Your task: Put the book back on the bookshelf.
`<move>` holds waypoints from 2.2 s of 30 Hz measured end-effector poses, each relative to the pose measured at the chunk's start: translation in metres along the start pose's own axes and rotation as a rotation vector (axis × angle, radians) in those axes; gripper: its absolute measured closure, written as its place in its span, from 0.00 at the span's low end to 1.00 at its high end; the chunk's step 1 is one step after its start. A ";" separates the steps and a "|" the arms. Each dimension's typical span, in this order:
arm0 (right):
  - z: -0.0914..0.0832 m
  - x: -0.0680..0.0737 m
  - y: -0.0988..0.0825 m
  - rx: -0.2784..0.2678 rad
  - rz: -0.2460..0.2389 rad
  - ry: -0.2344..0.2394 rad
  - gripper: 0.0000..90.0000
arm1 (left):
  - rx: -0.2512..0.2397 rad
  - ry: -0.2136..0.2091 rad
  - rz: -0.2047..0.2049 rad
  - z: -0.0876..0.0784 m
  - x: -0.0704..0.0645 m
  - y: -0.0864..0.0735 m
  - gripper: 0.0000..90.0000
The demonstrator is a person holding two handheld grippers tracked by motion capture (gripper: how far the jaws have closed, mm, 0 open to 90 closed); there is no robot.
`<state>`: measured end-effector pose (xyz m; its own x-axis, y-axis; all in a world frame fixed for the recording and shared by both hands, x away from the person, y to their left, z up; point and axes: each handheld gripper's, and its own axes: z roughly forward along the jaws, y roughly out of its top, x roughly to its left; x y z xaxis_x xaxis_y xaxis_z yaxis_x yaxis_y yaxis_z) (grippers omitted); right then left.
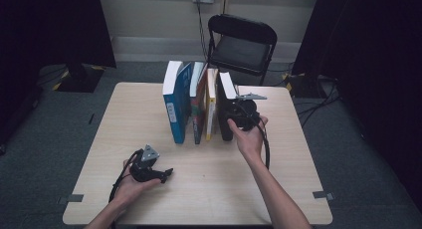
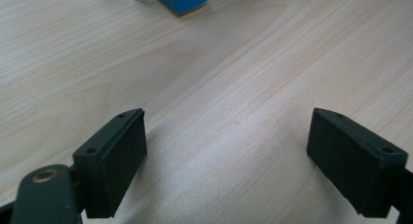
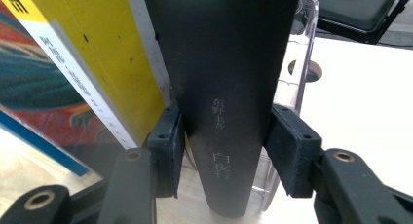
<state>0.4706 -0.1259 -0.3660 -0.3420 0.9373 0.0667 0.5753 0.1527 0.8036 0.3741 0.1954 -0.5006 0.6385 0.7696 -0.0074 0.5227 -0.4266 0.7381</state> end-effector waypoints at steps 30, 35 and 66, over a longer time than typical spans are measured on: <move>0.001 0.008 -0.011 -0.080 0.003 0.081 0.52 | 0.002 -0.007 0.006 0.001 -0.001 0.001 0.16; -0.003 0.006 -0.018 -0.099 -0.019 0.123 0.45 | 0.006 -0.005 0.020 0.000 0.000 0.001 0.16; -0.054 -0.058 -0.123 0.039 -0.038 0.143 0.19 | 0.001 0.064 -0.049 -0.008 0.011 -0.008 0.15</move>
<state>0.3800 -0.2157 -0.4366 -0.4652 0.8767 0.1225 0.5871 0.2020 0.7839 0.3723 0.2111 -0.5007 0.5749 0.8182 -0.0004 0.5529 -0.3881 0.7374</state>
